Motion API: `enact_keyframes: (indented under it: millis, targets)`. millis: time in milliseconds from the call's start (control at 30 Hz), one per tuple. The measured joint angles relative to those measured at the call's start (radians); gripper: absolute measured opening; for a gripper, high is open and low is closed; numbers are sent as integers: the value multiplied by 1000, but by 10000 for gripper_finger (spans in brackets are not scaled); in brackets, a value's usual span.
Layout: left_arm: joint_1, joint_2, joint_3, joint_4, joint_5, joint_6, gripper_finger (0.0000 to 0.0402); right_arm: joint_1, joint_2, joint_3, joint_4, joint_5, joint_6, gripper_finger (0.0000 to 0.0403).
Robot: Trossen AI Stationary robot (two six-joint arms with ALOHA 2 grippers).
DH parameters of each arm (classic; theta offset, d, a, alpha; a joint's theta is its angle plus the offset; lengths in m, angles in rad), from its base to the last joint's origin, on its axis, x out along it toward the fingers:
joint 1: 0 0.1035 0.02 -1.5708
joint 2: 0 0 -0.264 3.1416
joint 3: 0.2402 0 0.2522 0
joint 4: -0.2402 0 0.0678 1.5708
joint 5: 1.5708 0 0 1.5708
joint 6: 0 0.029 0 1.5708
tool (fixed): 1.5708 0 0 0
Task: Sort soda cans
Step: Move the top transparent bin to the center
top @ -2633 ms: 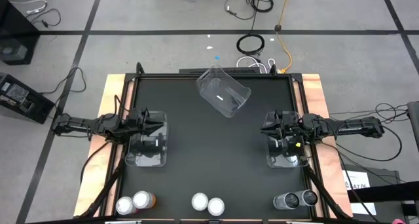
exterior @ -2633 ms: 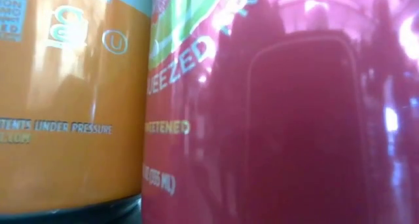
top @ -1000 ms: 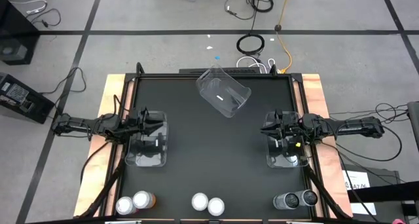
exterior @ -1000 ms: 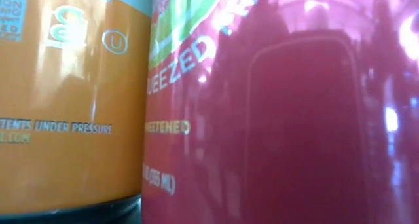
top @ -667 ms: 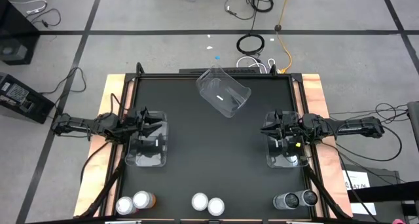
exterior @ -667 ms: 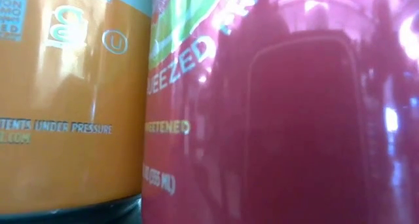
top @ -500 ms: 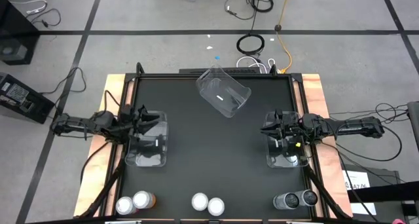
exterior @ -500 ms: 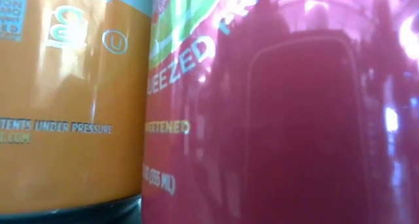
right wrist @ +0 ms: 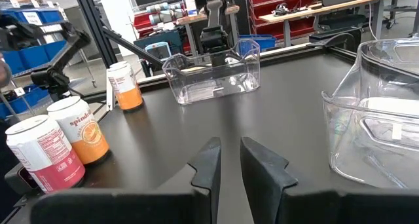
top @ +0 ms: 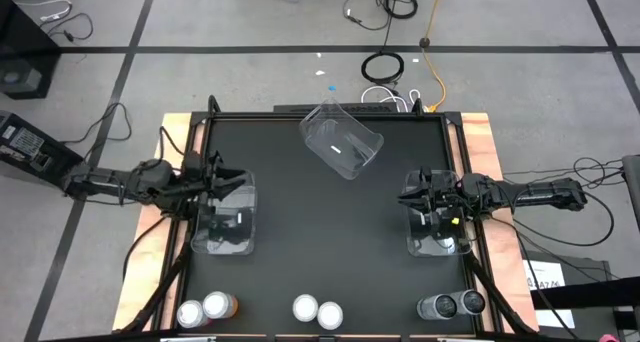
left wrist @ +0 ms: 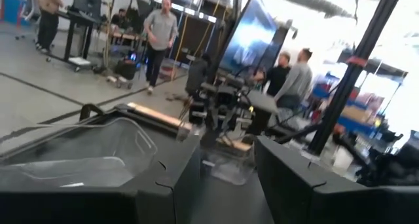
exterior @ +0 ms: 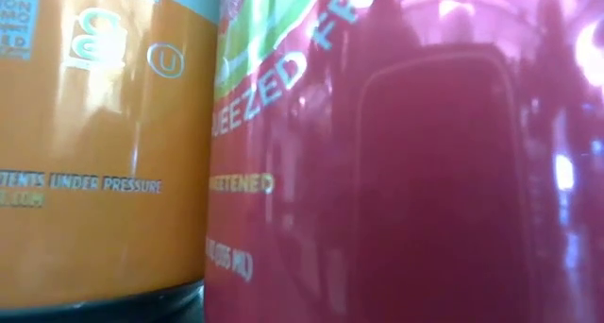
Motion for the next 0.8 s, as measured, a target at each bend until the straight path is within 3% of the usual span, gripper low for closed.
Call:
enact_keyframes:
  millis: [433,800]
  targets:
    - [0,487,320,-7,30,2,154,0,0,0,0,0,0,50]
    - [44,919,712,-249,37,27,154,0,0,0,0,0,0,50]
